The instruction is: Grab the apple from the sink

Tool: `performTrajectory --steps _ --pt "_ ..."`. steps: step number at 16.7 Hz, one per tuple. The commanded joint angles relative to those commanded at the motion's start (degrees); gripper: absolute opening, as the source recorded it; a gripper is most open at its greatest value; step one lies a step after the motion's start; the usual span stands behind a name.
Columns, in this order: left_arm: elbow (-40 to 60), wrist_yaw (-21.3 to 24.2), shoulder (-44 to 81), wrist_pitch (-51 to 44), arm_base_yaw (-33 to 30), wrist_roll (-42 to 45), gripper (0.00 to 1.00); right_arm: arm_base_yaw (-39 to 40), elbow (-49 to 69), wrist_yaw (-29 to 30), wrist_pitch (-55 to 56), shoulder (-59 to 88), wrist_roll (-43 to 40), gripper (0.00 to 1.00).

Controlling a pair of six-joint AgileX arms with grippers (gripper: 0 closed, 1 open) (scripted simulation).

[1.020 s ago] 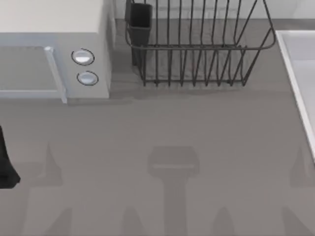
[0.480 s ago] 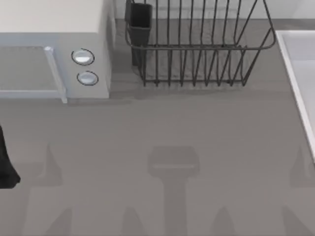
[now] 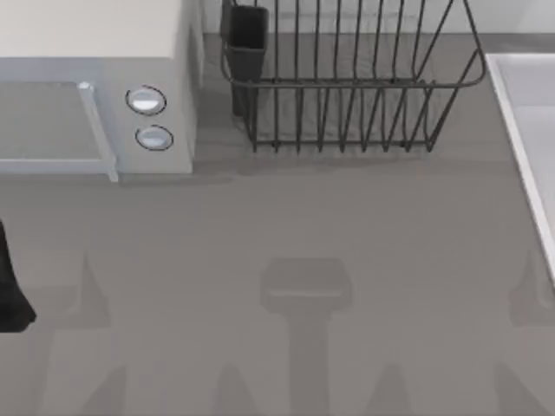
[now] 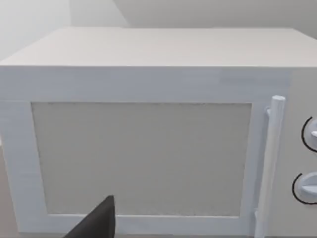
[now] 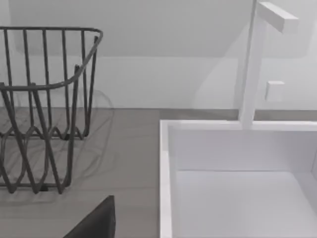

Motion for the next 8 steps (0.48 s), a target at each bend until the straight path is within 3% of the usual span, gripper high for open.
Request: performTrajectory --steps 8 --pt "0.0 0.0 0.0 0.0 0.0 0.0 1.00 -3.6 26.4 -0.1 -16.5 32.7 -3.9 1.00"
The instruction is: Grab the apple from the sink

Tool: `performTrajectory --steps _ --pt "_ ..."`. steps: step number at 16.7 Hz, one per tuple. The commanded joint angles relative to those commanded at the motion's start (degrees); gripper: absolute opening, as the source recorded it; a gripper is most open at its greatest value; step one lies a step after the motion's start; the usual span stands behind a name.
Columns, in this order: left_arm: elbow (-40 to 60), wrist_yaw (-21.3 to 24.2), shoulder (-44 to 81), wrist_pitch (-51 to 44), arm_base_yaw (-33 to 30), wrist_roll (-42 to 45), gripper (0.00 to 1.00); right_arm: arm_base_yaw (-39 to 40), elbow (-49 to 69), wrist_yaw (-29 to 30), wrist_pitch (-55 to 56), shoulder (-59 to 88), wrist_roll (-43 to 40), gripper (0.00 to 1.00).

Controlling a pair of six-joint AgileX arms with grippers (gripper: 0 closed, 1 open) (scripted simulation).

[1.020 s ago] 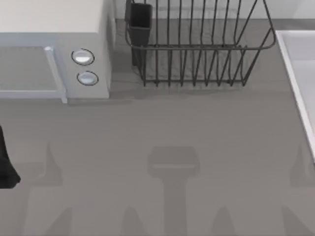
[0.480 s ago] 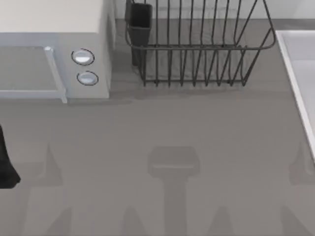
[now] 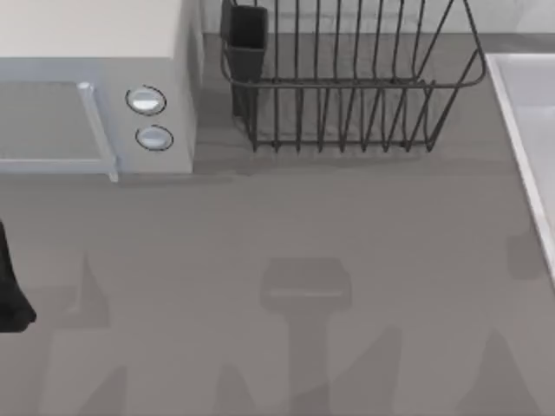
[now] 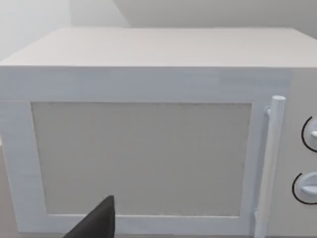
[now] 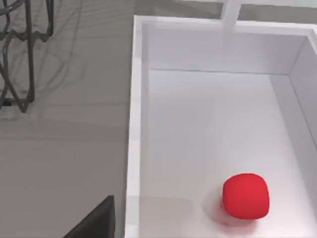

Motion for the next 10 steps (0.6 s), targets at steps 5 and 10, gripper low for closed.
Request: performTrajectory --steps 5,10 --pt "0.0 0.0 0.0 0.0 0.0 0.0 1.00 -3.2 22.5 0.0 -14.0 27.5 -3.1 1.00" --pt "0.0 0.0 0.0 0.0 0.0 0.0 1.00 -6.6 45.0 0.1 -28.0 54.9 -6.1 1.00"
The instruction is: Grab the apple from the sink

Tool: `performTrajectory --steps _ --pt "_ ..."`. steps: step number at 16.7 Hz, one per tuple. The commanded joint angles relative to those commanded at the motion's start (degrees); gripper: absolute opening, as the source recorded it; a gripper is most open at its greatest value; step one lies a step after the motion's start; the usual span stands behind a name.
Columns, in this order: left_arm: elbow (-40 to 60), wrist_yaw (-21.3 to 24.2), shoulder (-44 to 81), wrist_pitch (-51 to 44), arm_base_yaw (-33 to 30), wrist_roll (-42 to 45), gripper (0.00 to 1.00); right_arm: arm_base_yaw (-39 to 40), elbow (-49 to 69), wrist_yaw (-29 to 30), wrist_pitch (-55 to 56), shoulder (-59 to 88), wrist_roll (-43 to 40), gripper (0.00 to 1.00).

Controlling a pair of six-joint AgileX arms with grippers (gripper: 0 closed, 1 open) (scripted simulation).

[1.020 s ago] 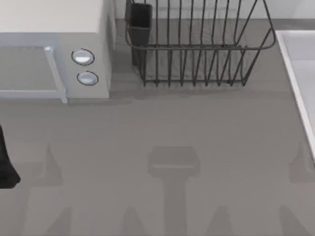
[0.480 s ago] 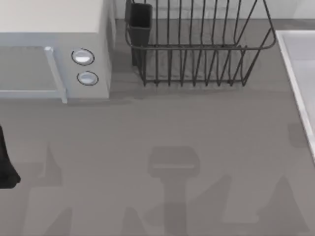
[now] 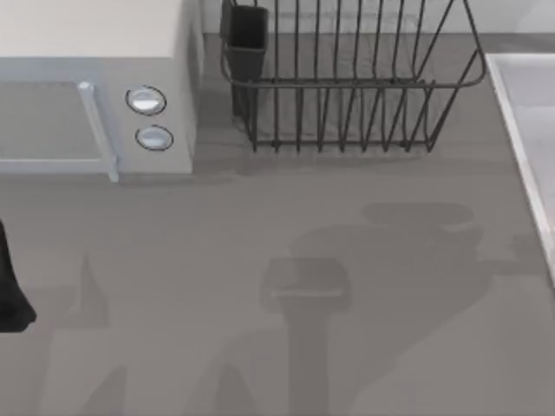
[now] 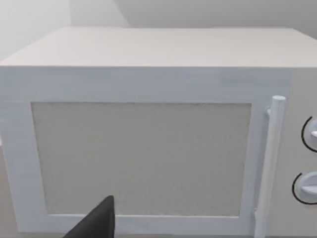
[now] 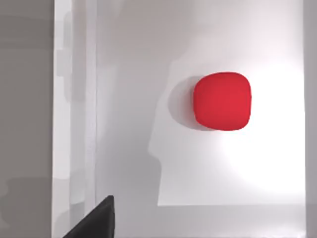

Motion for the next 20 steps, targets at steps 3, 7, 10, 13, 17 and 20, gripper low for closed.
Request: performTrajectory --steps 3,7,10,13,17,20 --pt "0.0 0.0 0.0 0.0 0.0 0.0 1.00 -1.9 11.9 0.1 -7.3 14.3 -1.5 1.00" --pt "0.0 0.0 0.0 0.0 0.0 0.0 1.00 -3.8 24.2 0.2 -14.9 29.1 -3.1 1.00" --pt "0.0 0.0 0.0 0.0 0.0 0.0 1.00 -4.7 29.5 0.3 -18.2 35.5 -3.7 1.00" --pt "0.0 0.0 0.0 0.0 0.0 0.0 1.00 -4.9 31.0 0.3 -19.1 37.2 -3.9 1.00" --pt "0.0 0.0 0.0 0.0 0.0 0.0 1.00 -4.6 30.8 0.3 -19.0 37.1 -3.9 1.00" --pt "0.0 0.0 0.0 0.0 0.0 0.0 1.00 -4.6 29.6 0.3 -16.8 38.6 -3.8 1.00"
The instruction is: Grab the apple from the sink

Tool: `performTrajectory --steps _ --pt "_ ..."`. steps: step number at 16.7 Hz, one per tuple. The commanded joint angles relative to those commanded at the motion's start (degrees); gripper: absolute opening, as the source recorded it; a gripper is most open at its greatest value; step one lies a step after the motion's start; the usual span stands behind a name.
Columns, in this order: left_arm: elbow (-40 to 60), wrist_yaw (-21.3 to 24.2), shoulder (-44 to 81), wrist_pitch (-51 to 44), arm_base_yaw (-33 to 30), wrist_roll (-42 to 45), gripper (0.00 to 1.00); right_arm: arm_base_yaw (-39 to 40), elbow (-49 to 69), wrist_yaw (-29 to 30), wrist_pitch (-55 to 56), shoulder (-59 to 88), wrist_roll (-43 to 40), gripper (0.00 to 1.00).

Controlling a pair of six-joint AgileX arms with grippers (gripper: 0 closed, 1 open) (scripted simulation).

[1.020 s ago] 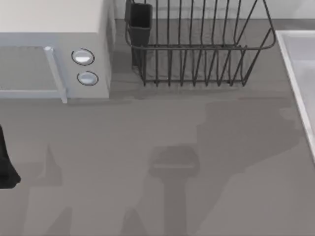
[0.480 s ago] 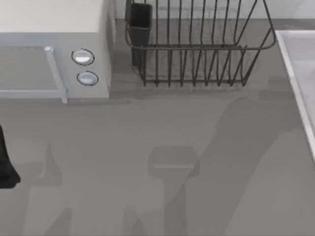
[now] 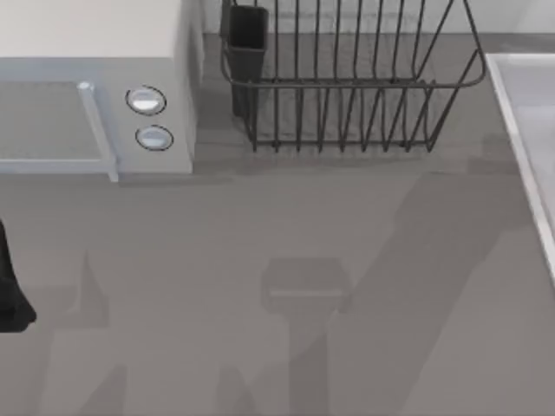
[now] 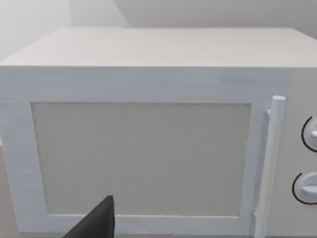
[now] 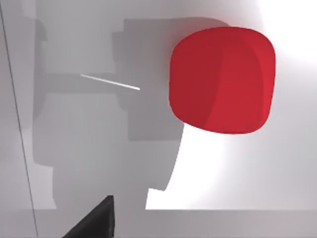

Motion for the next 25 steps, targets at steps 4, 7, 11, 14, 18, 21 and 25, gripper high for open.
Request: performTrajectory --steps 4,7,11,14,18,21,25 --pt "0.0 0.0 0.0 0.0 0.0 0.0 1.00 -0.1 -4.4 0.1 10.6 5.3 0.1 1.00" --pt "0.0 0.0 0.0 0.0 0.0 0.0 1.00 -0.2 -8.1 0.1 19.3 9.8 0.1 1.00" --pt "0.0 0.0 0.0 0.0 0.0 0.0 1.00 -0.2 -10.4 0.1 23.3 12.5 0.2 1.00" --pt "0.0 0.0 0.0 0.0 0.0 0.0 1.00 -0.2 -10.4 0.1 23.3 12.5 0.2 1.00" --pt "0.0 0.0 0.0 0.0 0.0 0.0 1.00 -0.2 -10.4 0.1 23.3 12.5 0.2 0.70" --pt "0.0 0.0 0.0 0.0 0.0 0.0 1.00 -0.2 -10.4 0.1 23.3 12.5 0.2 0.47" --pt "0.0 0.0 0.0 0.0 0.0 0.0 1.00 -0.2 -10.4 0.1 23.3 12.5 0.2 0.17"
